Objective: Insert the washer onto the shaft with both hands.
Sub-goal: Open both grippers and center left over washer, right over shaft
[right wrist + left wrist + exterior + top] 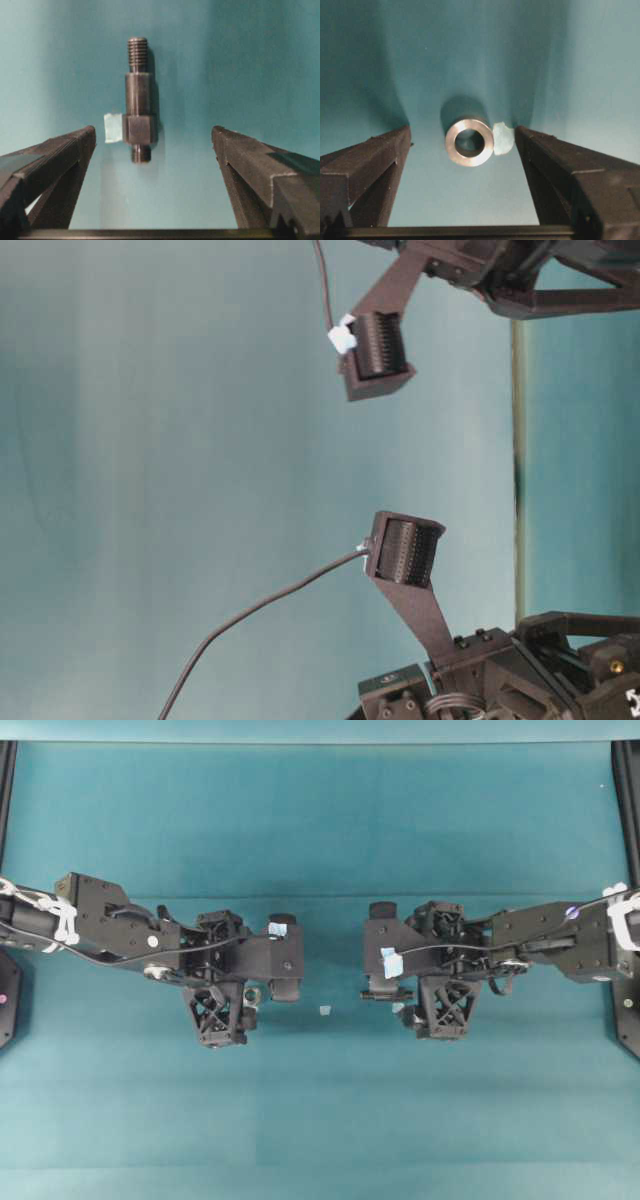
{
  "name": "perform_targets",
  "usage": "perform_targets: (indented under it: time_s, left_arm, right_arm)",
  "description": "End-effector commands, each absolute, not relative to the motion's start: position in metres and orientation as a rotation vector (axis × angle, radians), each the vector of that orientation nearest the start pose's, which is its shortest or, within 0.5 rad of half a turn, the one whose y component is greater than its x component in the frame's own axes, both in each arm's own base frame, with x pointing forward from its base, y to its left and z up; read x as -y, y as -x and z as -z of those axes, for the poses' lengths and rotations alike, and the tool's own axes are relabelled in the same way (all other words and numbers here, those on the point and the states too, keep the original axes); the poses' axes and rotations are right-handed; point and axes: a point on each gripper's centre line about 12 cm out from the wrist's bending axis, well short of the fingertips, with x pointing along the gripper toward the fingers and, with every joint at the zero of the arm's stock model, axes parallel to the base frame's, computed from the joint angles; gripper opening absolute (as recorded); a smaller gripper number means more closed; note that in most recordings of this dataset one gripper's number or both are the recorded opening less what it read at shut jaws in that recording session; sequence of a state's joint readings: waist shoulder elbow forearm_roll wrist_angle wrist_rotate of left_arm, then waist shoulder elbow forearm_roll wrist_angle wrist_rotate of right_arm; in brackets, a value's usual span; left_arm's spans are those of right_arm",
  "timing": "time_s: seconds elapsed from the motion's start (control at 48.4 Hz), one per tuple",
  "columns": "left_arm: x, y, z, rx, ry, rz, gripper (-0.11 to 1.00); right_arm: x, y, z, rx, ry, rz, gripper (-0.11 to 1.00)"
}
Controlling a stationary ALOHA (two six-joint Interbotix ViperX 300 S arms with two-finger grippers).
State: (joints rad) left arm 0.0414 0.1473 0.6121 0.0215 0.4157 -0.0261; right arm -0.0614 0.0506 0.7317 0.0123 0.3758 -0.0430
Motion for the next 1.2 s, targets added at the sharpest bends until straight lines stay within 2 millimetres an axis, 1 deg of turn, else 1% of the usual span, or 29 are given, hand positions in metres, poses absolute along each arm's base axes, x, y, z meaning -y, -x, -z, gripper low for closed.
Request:
perform_targets:
  time_s: [0.0, 0.289, 0.6, 0.682, 0.848, 1.179]
  left_arm:
    - [-0.016, -0.366, -0.101, -1.166, 0.02, -0.047, 0.9]
    - [-0.017, -0.367, -0.101, -1.155, 0.025, -0.05, 0.9]
    - [-0.016, -0.367, -0.101, -1.15, 0.024, -0.048, 0.9]
    - [-0.017, -0.367, -0.101, -1.15, 0.022, -0.049, 0.9]
    - [-0.017, -0.367, -0.101, -1.15, 0.025, -0.05, 0.9]
    - [-0.016, -0.367, -0.101, -1.15, 0.024, -0.048, 0.89]
  right_arm:
    - [0.02, -0.34, -0.106, -1.138, -0.006, 0.03, 0.86]
    - [0.021, -0.344, -0.099, -1.137, -0.001, 0.028, 0.86]
    - [0.021, -0.343, -0.094, -1.158, 0.0, 0.027, 0.85]
    - [0.02, -0.343, -0.094, -1.16, -0.001, 0.026, 0.84]
    - [0.02, -0.343, -0.094, -1.158, -0.001, 0.026, 0.78]
    - [0.02, -0.342, -0.093, -1.164, -0.002, 0.027, 0.77]
